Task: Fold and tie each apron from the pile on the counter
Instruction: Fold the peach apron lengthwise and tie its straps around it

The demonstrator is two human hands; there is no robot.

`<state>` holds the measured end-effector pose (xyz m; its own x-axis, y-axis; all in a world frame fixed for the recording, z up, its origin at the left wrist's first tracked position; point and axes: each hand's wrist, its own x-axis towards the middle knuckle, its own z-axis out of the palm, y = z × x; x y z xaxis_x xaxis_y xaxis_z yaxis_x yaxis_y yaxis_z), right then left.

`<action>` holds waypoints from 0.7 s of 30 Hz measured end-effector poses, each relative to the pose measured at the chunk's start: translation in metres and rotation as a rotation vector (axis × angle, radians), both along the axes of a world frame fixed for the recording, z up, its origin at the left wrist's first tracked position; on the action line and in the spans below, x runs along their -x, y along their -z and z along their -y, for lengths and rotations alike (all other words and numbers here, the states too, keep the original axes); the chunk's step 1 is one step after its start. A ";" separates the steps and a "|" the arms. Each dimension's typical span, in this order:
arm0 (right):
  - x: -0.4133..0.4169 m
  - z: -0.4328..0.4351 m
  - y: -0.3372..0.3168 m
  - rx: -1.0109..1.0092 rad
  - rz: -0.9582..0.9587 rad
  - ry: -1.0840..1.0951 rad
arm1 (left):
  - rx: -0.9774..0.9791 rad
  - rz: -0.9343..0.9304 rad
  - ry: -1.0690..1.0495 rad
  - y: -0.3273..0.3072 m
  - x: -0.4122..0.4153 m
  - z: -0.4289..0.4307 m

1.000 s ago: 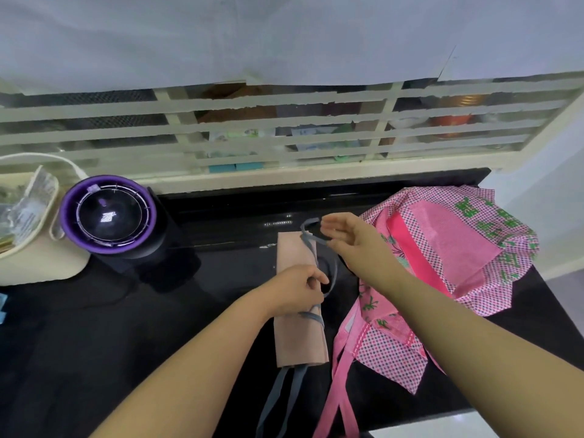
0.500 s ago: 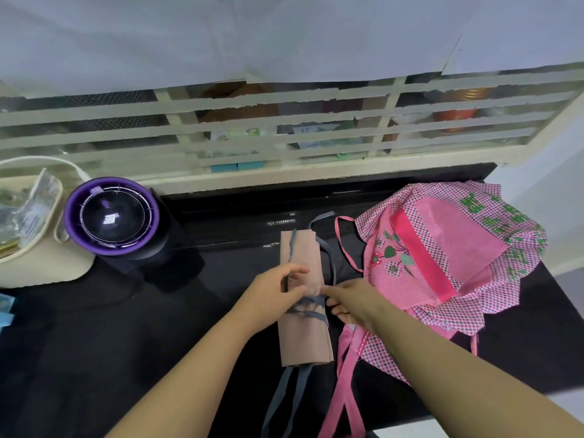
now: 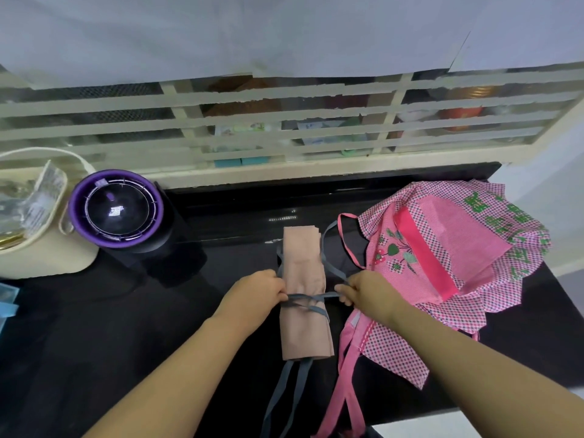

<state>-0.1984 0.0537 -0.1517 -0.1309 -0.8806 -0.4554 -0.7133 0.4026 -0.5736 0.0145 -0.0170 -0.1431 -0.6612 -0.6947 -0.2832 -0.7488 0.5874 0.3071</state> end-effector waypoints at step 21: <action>-0.008 0.000 -0.021 0.222 0.178 0.116 | -0.552 -0.234 -0.088 0.000 0.061 -0.010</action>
